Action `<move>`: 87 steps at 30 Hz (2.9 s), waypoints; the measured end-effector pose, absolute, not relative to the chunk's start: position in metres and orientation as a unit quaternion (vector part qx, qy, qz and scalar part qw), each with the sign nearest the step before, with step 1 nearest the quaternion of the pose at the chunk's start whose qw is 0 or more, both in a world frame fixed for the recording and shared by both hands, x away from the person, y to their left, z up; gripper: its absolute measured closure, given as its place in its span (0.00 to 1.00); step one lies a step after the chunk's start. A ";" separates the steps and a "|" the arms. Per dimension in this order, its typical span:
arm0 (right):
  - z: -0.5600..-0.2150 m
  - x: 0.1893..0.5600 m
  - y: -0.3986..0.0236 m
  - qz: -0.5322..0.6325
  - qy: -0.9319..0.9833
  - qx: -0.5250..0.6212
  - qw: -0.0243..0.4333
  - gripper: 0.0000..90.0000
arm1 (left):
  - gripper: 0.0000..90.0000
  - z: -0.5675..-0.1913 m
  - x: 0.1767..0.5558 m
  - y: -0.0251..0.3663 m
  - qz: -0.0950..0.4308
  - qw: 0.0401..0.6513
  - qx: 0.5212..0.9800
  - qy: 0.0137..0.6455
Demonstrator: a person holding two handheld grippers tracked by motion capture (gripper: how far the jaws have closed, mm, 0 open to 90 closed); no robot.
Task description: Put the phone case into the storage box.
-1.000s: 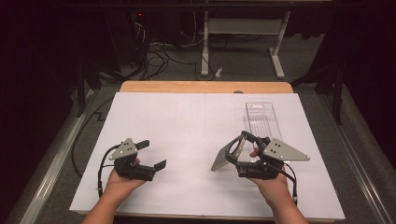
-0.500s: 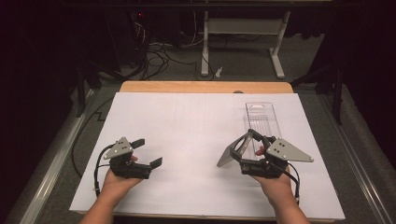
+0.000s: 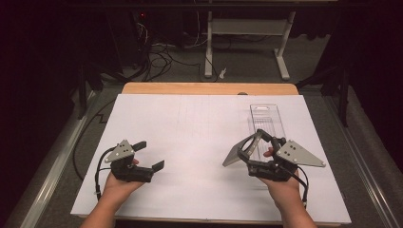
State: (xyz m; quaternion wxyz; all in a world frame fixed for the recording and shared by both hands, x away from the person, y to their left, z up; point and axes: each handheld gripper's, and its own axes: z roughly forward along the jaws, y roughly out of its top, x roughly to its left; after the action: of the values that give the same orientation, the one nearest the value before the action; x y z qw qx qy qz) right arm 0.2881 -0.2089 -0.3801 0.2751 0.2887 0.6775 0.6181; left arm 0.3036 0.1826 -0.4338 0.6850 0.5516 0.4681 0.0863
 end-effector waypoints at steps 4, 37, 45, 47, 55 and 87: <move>-0.376 0.286 -0.210 0.622 0.671 0.288 0.283 0.17 | 0.00 -0.434 0.304 0.183 0.085 0.684 0.554 0.466; -0.347 0.275 -0.251 0.633 0.618 0.314 0.346 0.17 | 0.00 -0.436 0.302 0.178 0.098 0.678 0.566 0.458; -0.343 0.273 -0.261 0.632 0.606 0.322 0.359 0.17 | 0.00 -0.437 0.301 0.177 0.100 0.677 0.568 0.457; -0.342 0.273 -0.262 0.633 0.603 0.325 0.362 0.17 | 0.00 -0.437 0.301 0.177 0.101 0.677 0.568 0.457; -0.340 0.272 -0.271 0.629 0.593 0.333 0.376 0.17 | 0.00 -0.437 0.301 0.177 0.100 0.677 0.568 0.456; -0.343 0.273 -0.303 0.609 0.569 0.369 0.411 0.17 | 0.00 -0.436 0.301 0.178 0.098 0.681 0.563 0.457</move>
State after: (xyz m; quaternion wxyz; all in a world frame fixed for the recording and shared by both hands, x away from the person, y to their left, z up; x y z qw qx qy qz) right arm 0.2729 -0.3033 -0.3433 0.4112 0.3693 0.5689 0.6089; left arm 0.3010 0.1783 -0.4355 0.6814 0.5632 0.4570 0.0981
